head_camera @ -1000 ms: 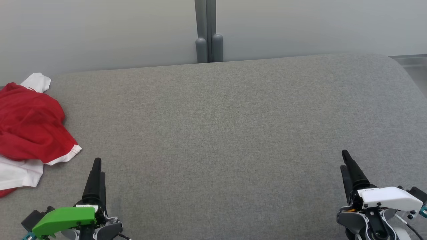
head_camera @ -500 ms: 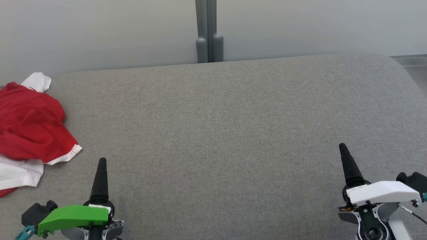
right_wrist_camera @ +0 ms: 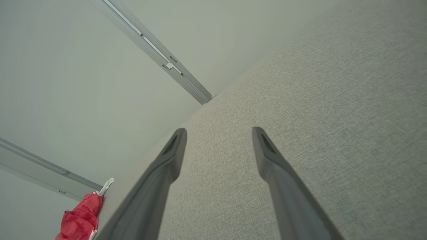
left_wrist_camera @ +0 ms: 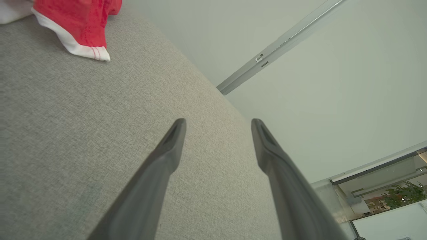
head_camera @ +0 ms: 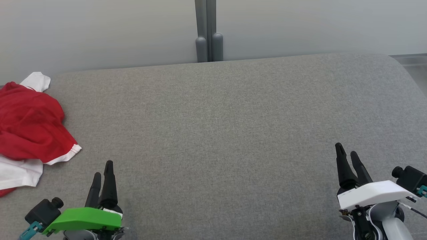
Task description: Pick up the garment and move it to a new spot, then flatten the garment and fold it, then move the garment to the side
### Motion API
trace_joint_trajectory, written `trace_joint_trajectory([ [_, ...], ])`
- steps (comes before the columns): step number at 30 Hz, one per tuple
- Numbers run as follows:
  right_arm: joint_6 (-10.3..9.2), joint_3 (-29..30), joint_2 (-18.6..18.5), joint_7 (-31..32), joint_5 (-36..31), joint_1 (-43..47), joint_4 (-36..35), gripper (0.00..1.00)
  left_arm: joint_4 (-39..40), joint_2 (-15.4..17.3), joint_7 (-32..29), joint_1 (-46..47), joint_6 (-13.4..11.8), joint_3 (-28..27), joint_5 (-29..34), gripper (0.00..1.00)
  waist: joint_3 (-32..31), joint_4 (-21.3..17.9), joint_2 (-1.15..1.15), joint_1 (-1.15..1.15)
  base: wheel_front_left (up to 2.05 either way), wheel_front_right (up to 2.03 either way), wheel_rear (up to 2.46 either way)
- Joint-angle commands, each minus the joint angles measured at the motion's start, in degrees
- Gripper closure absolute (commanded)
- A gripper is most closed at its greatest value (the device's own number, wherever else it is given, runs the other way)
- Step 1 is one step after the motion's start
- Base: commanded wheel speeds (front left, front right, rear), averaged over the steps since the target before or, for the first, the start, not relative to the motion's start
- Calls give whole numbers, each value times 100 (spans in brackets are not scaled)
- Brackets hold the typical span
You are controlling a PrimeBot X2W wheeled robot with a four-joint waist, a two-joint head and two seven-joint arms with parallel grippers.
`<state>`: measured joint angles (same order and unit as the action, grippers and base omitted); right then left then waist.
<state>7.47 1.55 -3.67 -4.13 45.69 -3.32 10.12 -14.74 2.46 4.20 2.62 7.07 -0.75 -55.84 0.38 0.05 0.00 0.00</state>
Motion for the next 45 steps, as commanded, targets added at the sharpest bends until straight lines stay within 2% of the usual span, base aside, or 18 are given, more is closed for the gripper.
trace_joint_trajectory([
  [1, 2, -18, -57, -66, -264, -23, -97, 0, 83, 39, 70, 6, -11, 13, 284, 0, 5, -3, 0, 0, 0, 0, 0],
  [20, 2, -148, -191, -406, -1830, 90, 40, 0, -54, 47, 408, -174, -7, -24, 2026, 0, 3, 7, 0, 0, 0, 0, 0],
  [45, 2, -108, -175, -757, -3222, 250, 81, 0, -71, 54, 753, -333, 42, 18, 3451, 0, 15, -7, 0, 0, 0, 0, 0],
])
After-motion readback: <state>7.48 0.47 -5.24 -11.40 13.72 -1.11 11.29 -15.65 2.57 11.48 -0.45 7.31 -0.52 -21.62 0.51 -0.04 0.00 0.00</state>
